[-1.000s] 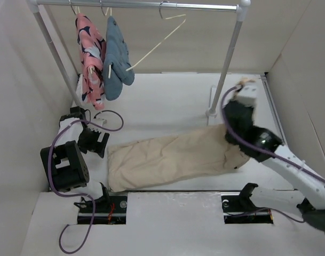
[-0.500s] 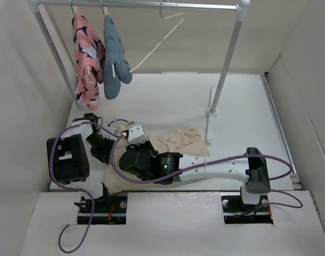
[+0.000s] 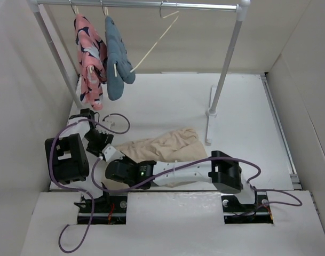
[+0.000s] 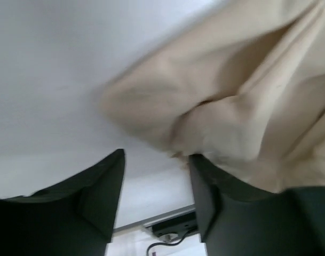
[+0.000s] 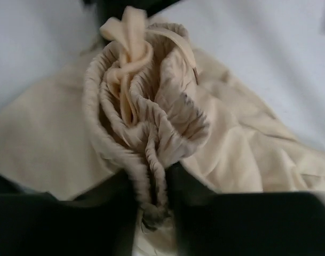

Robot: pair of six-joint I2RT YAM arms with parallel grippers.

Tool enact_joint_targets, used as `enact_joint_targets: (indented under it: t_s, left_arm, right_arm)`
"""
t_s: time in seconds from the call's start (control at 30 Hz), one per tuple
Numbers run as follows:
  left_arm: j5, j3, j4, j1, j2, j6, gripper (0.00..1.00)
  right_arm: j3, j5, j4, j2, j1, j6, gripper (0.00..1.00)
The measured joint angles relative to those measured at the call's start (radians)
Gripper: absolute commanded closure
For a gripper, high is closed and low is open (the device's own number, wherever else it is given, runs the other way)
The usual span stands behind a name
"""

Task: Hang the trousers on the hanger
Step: Fold the trousers at the center of the board.

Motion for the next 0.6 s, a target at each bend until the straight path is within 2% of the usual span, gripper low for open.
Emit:
enact_joint_targets:
  t_s: [0.07,0.13,0.2,0.23,0.43,0.5,0.6]
  left_arm:
    - [-0.021,0.047,-0.004,0.025,0.000,-0.020,0.47]
    - [-0.051,0.101,0.000,0.044,-0.001,-0.043,0.45]
    - [-0.073,0.140,0.005,0.058,-0.003,-0.059,0.42]
    - [-0.079,0.156,0.003,0.063,-0.006,-0.064,0.37]
    - [-0.018,0.206,-0.075,0.061,-0.084,-0.015,0.24]
    - [0.011,0.211,-0.114,0.048,-0.124,0.021,0.22]
    - [0.042,0.205,-0.165,-0.014,-0.182,0.068,0.19]
  right_arm:
    - [0.000,-0.069,0.001,0.023,0.000,-0.036,0.36]
    - [0.000,-0.146,0.004,0.028,0.000,-0.082,0.27]
    - [0.015,-0.216,0.004,0.029,0.000,-0.122,0.09]
    - [0.027,-0.243,0.003,0.029,0.000,-0.138,0.09]
    - [0.075,-0.332,-0.003,0.006,-0.007,-0.170,0.05]
    - [0.025,-0.376,0.011,-0.051,-0.018,-0.140,0.05]
    - [-0.155,-0.424,0.031,-0.230,-0.073,-0.052,0.05]
